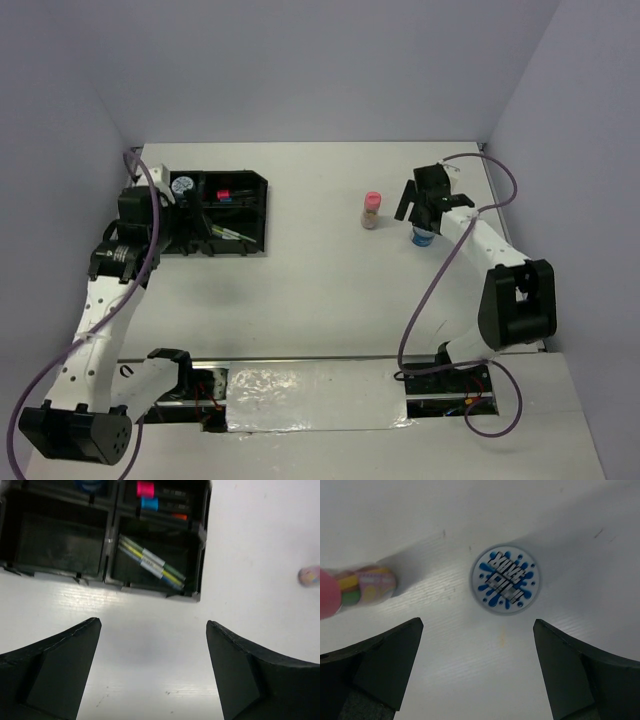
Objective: Sort the stationery into containers
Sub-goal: Pick up the stationery from the center of the board.
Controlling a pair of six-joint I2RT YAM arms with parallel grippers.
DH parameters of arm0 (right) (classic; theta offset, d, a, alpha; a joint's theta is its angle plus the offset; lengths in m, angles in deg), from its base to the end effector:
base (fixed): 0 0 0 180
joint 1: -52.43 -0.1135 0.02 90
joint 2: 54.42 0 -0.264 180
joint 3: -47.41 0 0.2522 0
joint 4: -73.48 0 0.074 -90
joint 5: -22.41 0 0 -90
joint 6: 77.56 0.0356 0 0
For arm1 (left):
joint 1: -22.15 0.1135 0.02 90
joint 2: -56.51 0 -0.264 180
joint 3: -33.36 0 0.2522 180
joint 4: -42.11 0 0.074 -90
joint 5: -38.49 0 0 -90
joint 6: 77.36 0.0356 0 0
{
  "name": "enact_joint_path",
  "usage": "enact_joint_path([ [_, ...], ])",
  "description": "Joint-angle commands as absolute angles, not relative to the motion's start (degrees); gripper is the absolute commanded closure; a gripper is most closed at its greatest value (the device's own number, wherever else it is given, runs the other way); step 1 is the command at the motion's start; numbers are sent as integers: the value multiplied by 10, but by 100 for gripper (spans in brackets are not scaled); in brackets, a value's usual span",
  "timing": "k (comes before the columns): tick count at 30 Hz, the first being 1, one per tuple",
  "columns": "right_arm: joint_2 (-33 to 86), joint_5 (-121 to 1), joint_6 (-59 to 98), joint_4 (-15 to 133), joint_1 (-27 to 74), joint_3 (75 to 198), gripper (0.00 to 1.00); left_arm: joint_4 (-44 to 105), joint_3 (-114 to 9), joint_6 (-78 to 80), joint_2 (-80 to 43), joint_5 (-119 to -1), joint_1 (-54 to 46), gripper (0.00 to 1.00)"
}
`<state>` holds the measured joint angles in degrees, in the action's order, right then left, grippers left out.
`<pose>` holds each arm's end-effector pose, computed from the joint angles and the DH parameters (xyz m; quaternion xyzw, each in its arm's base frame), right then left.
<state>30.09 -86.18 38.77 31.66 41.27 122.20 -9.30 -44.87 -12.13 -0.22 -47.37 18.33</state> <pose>0.3067 0.0489 0.2493 0.1757 0.9166 -0.0400 0.3568 0.2045 -0.0111 0.3721 -0.1751 0.8474 -0.0932 0.4926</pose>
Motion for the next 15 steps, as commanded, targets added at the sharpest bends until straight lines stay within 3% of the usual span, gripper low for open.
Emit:
enact_joint_path([
  [1,322,-866,364,312,447,1272,0,-12,-380,-106,19,-498,184,1],
  [15,428,-776,306,325,504,1299,2,-6,-331,-94,24,-534,186,1],
])
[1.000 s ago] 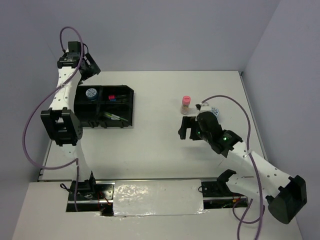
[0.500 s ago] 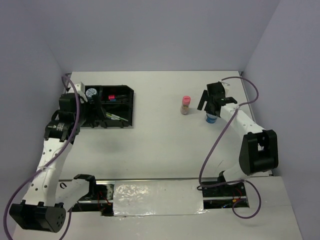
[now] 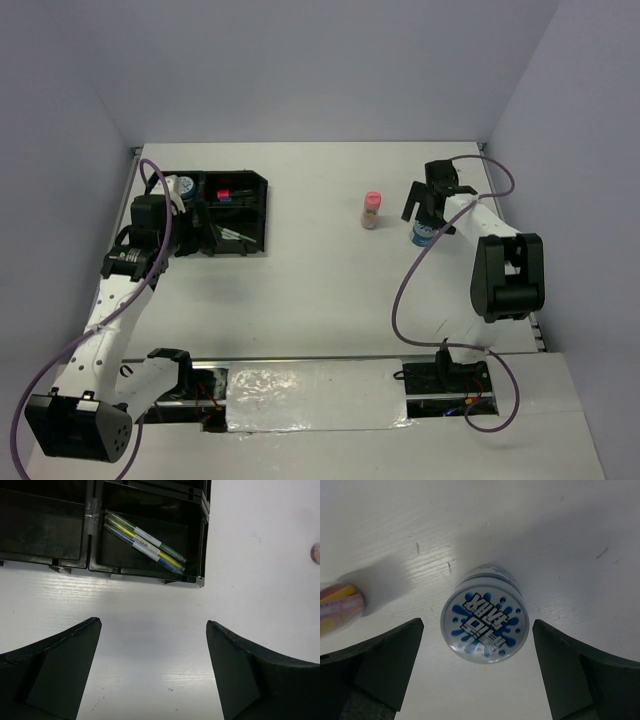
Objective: Sort the stationery into containers
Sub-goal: Pick up the stationery from the center of the board.
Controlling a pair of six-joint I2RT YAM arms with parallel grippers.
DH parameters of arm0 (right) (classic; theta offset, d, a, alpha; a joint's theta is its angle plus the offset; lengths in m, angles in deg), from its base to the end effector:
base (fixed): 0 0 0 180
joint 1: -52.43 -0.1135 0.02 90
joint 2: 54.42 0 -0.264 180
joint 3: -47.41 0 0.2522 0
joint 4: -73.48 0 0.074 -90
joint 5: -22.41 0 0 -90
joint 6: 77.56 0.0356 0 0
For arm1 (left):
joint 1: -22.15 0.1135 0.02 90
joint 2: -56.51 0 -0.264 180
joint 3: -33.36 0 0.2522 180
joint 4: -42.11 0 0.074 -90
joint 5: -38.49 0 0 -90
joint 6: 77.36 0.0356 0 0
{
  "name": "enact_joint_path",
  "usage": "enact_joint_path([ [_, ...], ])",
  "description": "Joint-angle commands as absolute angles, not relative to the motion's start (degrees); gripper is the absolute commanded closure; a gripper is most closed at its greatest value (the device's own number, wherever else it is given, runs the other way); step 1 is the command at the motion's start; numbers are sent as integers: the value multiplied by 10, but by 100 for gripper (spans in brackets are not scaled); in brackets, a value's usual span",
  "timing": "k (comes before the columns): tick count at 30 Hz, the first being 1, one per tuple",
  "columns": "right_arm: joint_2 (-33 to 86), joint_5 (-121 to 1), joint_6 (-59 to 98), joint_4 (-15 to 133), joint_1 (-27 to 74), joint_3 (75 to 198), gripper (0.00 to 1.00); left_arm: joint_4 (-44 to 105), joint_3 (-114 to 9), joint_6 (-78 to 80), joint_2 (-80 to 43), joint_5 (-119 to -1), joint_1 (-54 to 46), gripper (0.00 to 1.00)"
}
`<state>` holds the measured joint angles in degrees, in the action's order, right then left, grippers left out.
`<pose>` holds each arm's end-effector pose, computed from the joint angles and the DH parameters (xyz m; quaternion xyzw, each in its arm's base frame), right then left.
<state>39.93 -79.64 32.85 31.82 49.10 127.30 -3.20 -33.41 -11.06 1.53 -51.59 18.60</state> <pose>0.3447 0.0126 0.2234 0.1715 0.9362 -0.0387 0.3042 0.2064 -0.0129 0.3207 -0.1538 0.8674 -0.1121 0.4597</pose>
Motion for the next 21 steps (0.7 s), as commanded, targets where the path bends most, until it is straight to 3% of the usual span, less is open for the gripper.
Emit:
enact_joint_path([
  [1,433,-764,304,327,506,1299,3,-6,-333,-94,22,-536,186,1],
  [4,453,-766,302,324,506,1303,4,-6,-332,-93,18,-540,186,1],
  [7,460,-758,296,331,508,1297,25,-4,-331,-93,18,-543,186,1],
  [8,448,-758,295,335,507,1293,38,-3,-330,-93,18,-545,186,1],
  [12,413,-762,279,363,507,1272,53,3,-330,-92,11,-563,186,1],
  [14,405,-759,270,357,507,1276,65,9,-328,-90,7,-584,186,1],
  [21,274,-691,271,357,451,1230,68,68,-328,-99,21,-709,176,1],
])
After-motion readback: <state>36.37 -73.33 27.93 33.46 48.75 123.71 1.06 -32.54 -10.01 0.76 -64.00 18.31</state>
